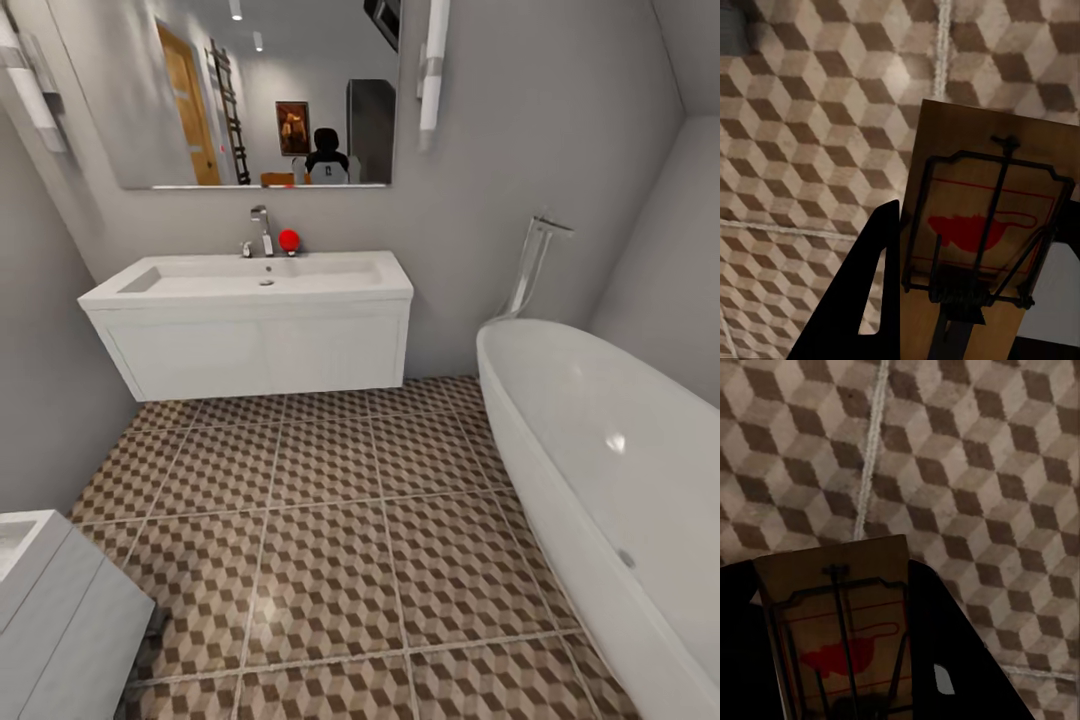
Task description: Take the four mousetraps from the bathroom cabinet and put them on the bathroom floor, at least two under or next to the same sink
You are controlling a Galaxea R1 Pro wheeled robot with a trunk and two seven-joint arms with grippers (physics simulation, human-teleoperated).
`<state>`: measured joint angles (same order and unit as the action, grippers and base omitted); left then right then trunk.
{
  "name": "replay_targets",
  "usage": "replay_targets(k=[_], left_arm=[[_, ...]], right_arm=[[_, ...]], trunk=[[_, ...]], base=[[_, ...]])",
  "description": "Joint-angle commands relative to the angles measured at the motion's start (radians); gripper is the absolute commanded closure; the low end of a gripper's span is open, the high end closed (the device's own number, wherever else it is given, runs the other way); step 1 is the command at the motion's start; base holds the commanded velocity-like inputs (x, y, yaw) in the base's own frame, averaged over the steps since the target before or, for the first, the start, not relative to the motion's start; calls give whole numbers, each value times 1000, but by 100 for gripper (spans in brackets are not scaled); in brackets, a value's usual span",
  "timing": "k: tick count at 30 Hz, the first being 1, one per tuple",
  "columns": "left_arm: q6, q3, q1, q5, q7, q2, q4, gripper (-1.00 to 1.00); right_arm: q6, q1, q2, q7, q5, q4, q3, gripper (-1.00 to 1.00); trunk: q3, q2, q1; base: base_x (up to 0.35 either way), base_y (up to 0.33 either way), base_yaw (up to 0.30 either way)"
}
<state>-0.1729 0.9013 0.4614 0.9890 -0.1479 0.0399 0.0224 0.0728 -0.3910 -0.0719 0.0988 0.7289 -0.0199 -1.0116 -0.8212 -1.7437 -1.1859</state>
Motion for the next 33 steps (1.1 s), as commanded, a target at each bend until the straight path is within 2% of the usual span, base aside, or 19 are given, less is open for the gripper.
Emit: replay_targets(k=[1,9,33], left_arm=[[-5,8,1,5,-7,0,-1,100],[-4,8,1,5,-7,0,-1,100],[-5,8,1,5,-7,0,-1,100]], right_arm=[[2,0,0,1,11,0,-8,100],[2,0,-3,2,4,-1,-10,100],[2,0,-3,1,3,-2,-10,100]], trunk=[[-2,0,0],[-10,0,0],[-10,0,0]], base=[[140,0,179],[123,0,127],[120,0,3]])
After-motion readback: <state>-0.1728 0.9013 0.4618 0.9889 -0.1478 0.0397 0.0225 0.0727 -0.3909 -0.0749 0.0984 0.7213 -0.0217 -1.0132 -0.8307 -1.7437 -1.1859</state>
